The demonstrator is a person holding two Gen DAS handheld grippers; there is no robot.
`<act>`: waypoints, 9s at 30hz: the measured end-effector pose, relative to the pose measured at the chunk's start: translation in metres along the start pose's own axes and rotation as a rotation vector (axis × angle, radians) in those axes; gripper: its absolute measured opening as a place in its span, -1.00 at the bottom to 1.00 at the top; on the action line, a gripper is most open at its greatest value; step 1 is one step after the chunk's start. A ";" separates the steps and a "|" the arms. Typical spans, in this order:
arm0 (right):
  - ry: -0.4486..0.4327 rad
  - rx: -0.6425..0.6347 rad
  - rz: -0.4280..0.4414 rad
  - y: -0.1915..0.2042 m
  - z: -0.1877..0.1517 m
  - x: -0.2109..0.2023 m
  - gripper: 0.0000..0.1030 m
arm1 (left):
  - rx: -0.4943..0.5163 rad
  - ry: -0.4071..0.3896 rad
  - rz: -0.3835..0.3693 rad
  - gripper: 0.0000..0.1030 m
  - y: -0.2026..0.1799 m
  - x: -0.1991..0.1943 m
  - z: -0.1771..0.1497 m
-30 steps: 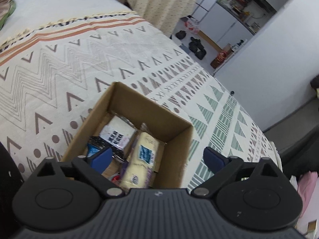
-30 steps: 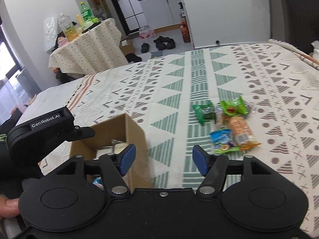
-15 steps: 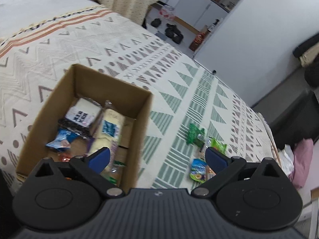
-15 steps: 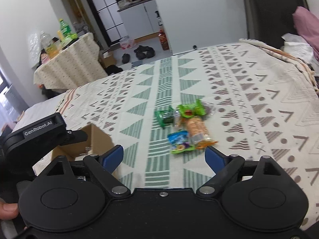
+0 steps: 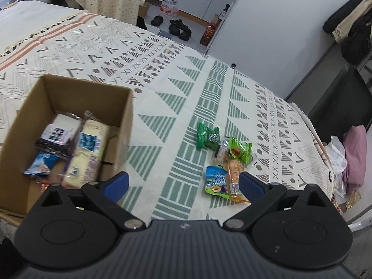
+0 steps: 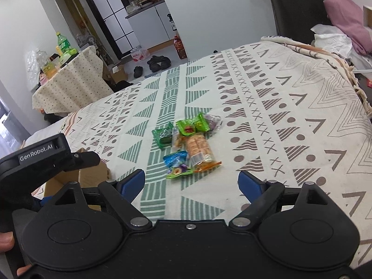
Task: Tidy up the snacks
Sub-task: 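Move both grippers back to the remaining snacks, then grasp the blue packet with the left gripper while the right grasps the orange wafer, then carry the blue packet and orange wafer into the box and release both, then move both grippers to the green and purple candies, then grasp a small clear candy with the left gripper while the right grasps the purple candy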
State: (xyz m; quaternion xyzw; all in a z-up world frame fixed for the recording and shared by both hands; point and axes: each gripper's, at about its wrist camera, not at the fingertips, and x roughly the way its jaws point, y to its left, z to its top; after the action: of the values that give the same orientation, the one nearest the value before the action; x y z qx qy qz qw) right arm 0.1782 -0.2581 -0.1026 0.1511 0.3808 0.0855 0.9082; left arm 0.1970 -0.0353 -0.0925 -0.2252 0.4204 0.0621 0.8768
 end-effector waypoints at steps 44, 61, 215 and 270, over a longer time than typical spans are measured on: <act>0.068 -0.037 0.152 -0.048 0.002 0.113 0.04 | 0.088 0.106 0.048 -0.32 -0.040 0.125 -0.020; 0.047 -0.195 0.085 -0.003 0.004 0.123 0.37 | 0.045 0.004 0.074 -0.33 -0.012 0.077 -0.010; -0.083 -0.055 0.055 -0.045 0.028 0.096 0.19 | 0.185 0.040 0.060 0.18 -0.044 0.096 0.031; 0.068 -0.301 0.064 -0.020 0.058 0.171 -0.26 | 0.037 0.053 0.060 -0.72 -0.034 0.113 0.044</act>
State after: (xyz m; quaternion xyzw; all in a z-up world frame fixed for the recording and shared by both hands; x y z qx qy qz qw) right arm 0.3394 -0.2425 -0.1841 0.0222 0.3893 0.1757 0.9039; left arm 0.3105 -0.0549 -0.1437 -0.1980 0.4509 0.0746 0.8671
